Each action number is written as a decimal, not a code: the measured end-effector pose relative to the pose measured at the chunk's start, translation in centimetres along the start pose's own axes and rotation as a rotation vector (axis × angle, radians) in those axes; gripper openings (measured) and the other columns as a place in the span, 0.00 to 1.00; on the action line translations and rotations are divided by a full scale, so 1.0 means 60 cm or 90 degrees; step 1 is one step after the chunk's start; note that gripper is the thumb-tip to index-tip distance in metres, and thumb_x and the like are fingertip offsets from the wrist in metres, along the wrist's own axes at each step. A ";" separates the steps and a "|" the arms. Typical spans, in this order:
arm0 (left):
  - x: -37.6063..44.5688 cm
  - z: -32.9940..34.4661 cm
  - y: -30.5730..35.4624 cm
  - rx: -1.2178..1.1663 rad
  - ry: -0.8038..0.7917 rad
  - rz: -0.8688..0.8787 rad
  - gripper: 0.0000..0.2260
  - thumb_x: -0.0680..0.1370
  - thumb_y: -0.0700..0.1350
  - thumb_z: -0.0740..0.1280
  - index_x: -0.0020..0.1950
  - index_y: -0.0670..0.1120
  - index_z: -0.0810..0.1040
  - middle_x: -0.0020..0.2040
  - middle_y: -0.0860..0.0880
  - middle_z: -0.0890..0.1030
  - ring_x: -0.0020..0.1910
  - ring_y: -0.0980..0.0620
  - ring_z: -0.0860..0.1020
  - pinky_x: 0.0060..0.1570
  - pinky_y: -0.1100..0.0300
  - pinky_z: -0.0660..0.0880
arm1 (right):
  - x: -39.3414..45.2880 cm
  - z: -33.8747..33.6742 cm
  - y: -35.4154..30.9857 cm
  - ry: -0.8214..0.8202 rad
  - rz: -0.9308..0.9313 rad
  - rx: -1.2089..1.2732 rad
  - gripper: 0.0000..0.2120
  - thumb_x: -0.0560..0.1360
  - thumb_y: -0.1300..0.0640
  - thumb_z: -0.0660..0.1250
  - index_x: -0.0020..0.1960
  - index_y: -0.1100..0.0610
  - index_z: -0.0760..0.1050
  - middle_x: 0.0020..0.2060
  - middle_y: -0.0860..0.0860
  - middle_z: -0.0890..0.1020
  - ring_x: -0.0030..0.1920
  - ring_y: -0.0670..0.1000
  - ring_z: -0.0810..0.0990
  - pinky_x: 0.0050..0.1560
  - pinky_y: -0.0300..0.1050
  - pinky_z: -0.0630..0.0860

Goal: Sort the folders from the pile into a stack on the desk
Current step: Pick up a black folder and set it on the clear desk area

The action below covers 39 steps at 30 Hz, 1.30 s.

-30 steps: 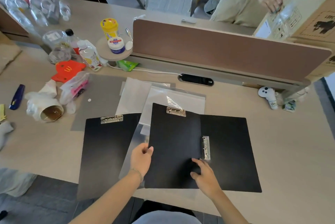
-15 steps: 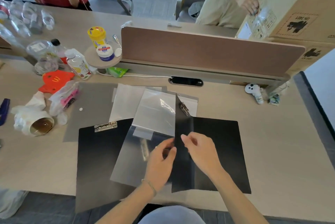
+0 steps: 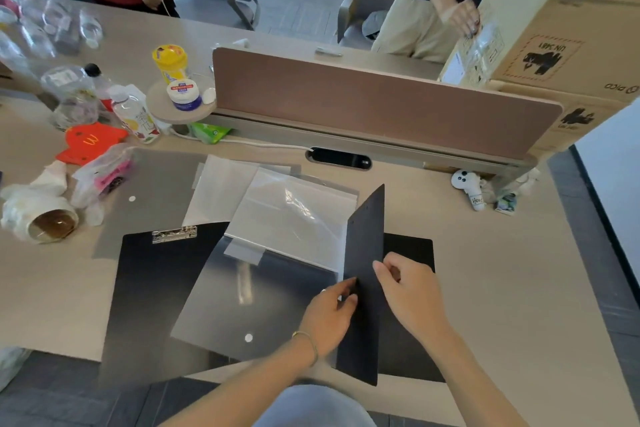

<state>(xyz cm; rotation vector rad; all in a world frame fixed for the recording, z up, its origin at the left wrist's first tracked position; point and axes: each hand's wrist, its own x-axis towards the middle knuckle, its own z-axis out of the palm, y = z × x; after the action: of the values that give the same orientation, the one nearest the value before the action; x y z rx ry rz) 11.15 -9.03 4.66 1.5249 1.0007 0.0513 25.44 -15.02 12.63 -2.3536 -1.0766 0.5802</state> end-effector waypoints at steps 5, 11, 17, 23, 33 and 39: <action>0.035 0.069 -0.022 0.077 0.018 -0.092 0.23 0.83 0.50 0.60 0.78 0.55 0.64 0.71 0.49 0.72 0.66 0.50 0.76 0.70 0.56 0.71 | -0.005 -0.051 0.096 -0.022 0.013 -0.018 0.11 0.77 0.47 0.68 0.38 0.48 0.75 0.29 0.47 0.78 0.32 0.47 0.78 0.33 0.33 0.70; 0.071 0.131 -0.034 0.144 0.123 -0.188 0.23 0.80 0.45 0.62 0.75 0.52 0.66 0.66 0.43 0.69 0.58 0.42 0.79 0.65 0.54 0.72 | -0.013 -0.066 0.227 -0.045 0.088 0.035 0.18 0.75 0.55 0.72 0.64 0.47 0.78 0.31 0.44 0.79 0.34 0.43 0.79 0.34 0.30 0.68; 0.087 0.158 -0.023 0.218 0.156 -0.232 0.23 0.80 0.47 0.60 0.75 0.52 0.62 0.66 0.42 0.70 0.59 0.40 0.77 0.63 0.50 0.74 | -0.015 -0.030 0.340 -0.092 0.165 0.035 0.26 0.71 0.61 0.69 0.67 0.45 0.74 0.30 0.45 0.80 0.32 0.46 0.80 0.34 0.42 0.79; 0.096 0.177 -0.025 0.223 0.155 -0.227 0.27 0.81 0.48 0.61 0.79 0.55 0.58 0.71 0.44 0.67 0.61 0.42 0.76 0.67 0.49 0.73 | -0.022 0.016 0.388 -0.125 0.220 0.131 0.27 0.73 0.61 0.65 0.71 0.47 0.70 0.58 0.45 0.82 0.57 0.52 0.82 0.57 0.46 0.79; 0.133 0.255 -0.007 0.285 0.095 -0.146 0.36 0.76 0.53 0.72 0.79 0.61 0.59 0.76 0.49 0.62 0.71 0.46 0.70 0.71 0.52 0.70 | -0.022 0.029 0.450 -0.096 0.161 -0.108 0.30 0.78 0.55 0.64 0.78 0.48 0.61 0.80 0.52 0.55 0.78 0.54 0.58 0.70 0.45 0.70; 0.179 0.325 0.008 0.421 0.098 -0.111 0.43 0.74 0.51 0.75 0.80 0.63 0.50 0.77 0.49 0.57 0.71 0.47 0.70 0.69 0.55 0.73 | 0.007 0.020 0.524 -0.063 0.127 -0.214 0.30 0.69 0.51 0.76 0.69 0.52 0.75 0.73 0.57 0.72 0.69 0.63 0.73 0.65 0.57 0.73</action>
<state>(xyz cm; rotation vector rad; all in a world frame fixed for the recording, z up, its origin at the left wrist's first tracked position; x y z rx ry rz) 29.01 -17.89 -5.22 2.0412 1.3530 -0.3206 43.11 -32.38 -6.77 -2.7738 -1.0564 0.6342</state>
